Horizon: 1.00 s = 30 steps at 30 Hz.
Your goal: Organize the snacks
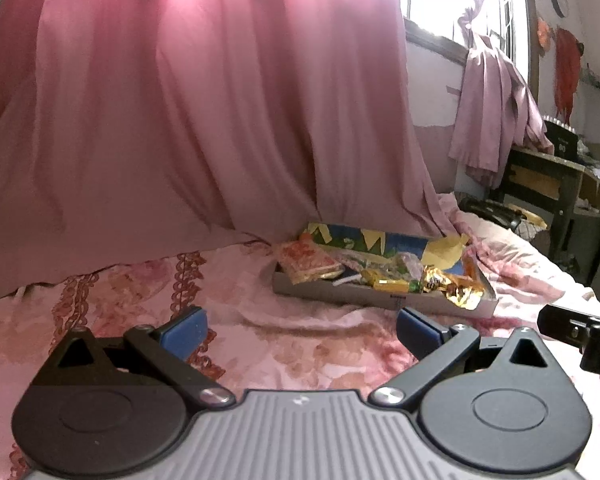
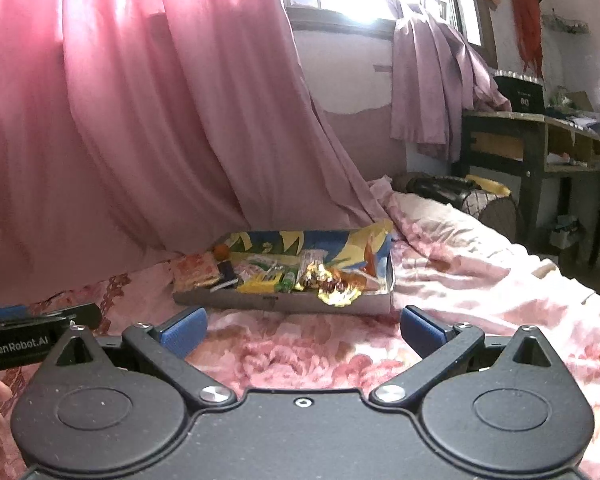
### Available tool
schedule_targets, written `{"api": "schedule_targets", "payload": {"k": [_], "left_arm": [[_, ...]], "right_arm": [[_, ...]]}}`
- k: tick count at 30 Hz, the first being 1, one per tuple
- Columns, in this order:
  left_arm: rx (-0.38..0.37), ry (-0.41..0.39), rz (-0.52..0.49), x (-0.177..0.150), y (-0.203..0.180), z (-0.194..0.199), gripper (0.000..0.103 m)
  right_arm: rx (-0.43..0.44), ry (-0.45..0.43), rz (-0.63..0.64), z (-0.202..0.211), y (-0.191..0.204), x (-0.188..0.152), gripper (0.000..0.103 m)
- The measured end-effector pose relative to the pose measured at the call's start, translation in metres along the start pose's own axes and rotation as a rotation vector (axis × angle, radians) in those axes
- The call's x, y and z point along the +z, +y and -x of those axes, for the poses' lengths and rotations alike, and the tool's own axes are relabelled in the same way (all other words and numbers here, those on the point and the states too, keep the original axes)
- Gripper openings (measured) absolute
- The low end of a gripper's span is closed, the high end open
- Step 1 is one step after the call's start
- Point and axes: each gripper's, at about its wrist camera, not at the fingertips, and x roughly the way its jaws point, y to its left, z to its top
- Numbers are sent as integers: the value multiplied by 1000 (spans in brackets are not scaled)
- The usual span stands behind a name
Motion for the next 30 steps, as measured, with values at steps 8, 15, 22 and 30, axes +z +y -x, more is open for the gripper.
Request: {"api": "schedule_targets", "payload": {"k": [8,15,22,30], "left_arm": [[38,39,-22,-16,1,5,103],[37,47,-45,-22,0,10,103],[35,59,-52,-26,0,12,103],[51,101,-53,-29,1,8,103]], "right_arm": [[-7,37,11,3,7,-10,102],[-8,66,12,5,9,-18,102],[-11,106,4,5,10,-26,102],[-35,155,-35,0,4,-29,102]]}}
